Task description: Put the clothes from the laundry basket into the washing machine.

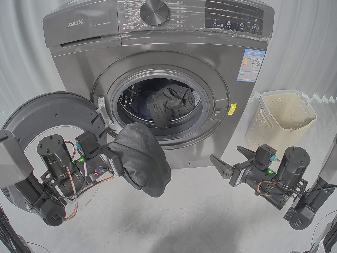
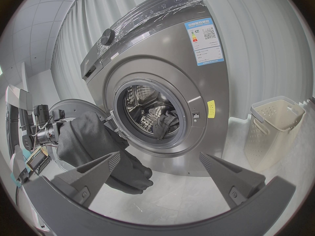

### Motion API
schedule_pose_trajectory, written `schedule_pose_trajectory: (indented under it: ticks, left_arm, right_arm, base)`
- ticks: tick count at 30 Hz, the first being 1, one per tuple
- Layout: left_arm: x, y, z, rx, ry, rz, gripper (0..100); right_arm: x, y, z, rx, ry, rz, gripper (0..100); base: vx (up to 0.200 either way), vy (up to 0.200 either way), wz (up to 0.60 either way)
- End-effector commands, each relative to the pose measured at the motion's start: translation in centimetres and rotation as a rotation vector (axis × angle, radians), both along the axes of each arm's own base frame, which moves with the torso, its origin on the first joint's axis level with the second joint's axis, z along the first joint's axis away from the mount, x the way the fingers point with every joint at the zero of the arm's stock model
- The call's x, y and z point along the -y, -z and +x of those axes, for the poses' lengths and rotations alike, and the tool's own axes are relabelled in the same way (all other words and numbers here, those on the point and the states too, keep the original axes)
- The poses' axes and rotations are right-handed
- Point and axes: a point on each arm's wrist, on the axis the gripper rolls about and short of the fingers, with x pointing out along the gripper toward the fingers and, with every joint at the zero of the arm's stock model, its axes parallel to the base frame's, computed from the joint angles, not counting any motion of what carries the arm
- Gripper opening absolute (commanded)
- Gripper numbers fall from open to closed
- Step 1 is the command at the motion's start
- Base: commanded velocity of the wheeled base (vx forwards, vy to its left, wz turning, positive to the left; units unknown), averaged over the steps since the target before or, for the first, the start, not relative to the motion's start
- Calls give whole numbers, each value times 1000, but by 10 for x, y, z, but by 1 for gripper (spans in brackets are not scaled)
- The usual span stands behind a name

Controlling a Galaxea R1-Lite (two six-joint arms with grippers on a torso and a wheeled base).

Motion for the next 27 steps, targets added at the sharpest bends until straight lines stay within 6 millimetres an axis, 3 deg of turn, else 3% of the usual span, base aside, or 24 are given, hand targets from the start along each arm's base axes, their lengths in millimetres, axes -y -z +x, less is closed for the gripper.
schedule_pose_trajectory:
  ticks: [1, 19, 23, 27]
  left_arm:
    - [1, 2, -1, -7, 5, 5, 0]
    - [11, 10, -2, -29, 34, 17, 0]
    - [16, 12, -5, -39, 54, 22, 0]
    - [34, 16, -16, -59, 107, 24, 0]
  right_arm:
    - [0, 2, -1, -8, -1, -7, 100]
    - [-16, 6, -13, -23, -29, -14, 100]
    - [-17, 10, -18, -38, -48, -27, 100]
    - [-24, 10, -29, -42, -88, -32, 100]
  base:
    - [200, 0, 0]
    - [200, 0, 0]
    - [0, 0, 0]
    - [0, 0, 0]
